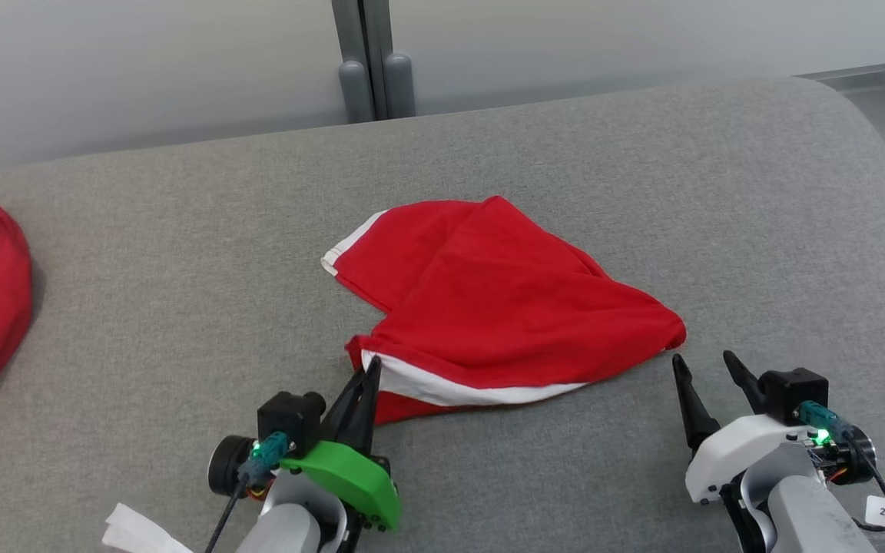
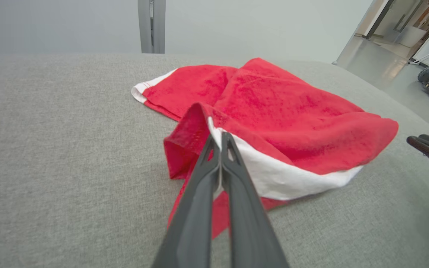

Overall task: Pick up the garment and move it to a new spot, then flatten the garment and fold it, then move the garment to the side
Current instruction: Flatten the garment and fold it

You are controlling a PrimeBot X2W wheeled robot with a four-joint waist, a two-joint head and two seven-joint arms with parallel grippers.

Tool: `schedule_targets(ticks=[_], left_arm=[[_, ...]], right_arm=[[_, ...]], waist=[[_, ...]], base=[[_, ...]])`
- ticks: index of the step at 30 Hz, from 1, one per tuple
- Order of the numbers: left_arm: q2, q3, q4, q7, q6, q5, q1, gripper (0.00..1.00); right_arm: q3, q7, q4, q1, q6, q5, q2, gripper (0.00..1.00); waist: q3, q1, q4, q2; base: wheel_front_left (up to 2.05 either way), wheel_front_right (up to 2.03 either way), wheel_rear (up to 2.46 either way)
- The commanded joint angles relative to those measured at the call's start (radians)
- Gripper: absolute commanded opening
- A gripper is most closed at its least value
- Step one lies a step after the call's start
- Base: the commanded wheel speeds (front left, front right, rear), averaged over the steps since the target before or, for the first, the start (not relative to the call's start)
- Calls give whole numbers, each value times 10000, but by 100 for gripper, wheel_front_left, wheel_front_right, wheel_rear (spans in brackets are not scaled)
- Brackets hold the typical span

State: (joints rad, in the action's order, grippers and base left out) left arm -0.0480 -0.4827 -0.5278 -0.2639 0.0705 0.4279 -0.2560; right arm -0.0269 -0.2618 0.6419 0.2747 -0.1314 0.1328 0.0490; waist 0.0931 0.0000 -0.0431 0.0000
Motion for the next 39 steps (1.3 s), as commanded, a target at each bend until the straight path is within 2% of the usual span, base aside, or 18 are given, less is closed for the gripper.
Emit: schedule_targets(ticks=[1,5,9,15,24,25,26,27,30,32,39], left_arm=[[-45,104,162,-7,59,-93,-202,0],[-45,169,544,-7,138,-235,-279,0],[-45,111,675,-5,193,-320,-336,0],[-45,100,795,-7,225,-374,-304,0],[-45,324,862,-7,250,-468,-326,0],[-45,344,863,-7,239,-466,-344,0],[-45,371,863,-7,250,-483,-362,0],[-45,389,864,-7,258,-498,-369,0],[-45,444,880,-7,280,-533,-358,0],[-45,497,920,-7,273,-558,-312,0],[-45,952,1382,-6,328,-727,-137,0]], right_arm=[[-21,-47,239,216,14,82,30,100],[206,-47,1109,722,14,141,27,100],[628,-47,1535,1099,14,745,28,100],[1264,-47,1200,1287,14,1513,31,100],[1613,-47,976,1549,13,1578,31,100],[1620,-47,995,1581,14,1529,30,92],[1619,-47,1017,1628,13,1456,30,77],[1619,-47,1011,1674,13,1448,30,52],[1701,-47,917,1749,13,1378,30,25],[1729,-47,820,1755,13,1367,33,2],[1970,-47,113,1452,13,1086,31,0]], waist=[[130,0,136,0],[268,0,276,0],[382,0,411,0],[483,0,478,0],[657,0,600,0],[676,0,618,0],[694,0,640,0],[706,0,655,0],[723,0,697,0],[699,0,708,0],[393,0,621,0]], base=[[0,0,0],[0,0,0],[0,0,0],[0,0,0],[0,0,0],[0,0,0],[0,0,0],[0,0,0],[0,0,0],[0,0,0],[0,0,0]])
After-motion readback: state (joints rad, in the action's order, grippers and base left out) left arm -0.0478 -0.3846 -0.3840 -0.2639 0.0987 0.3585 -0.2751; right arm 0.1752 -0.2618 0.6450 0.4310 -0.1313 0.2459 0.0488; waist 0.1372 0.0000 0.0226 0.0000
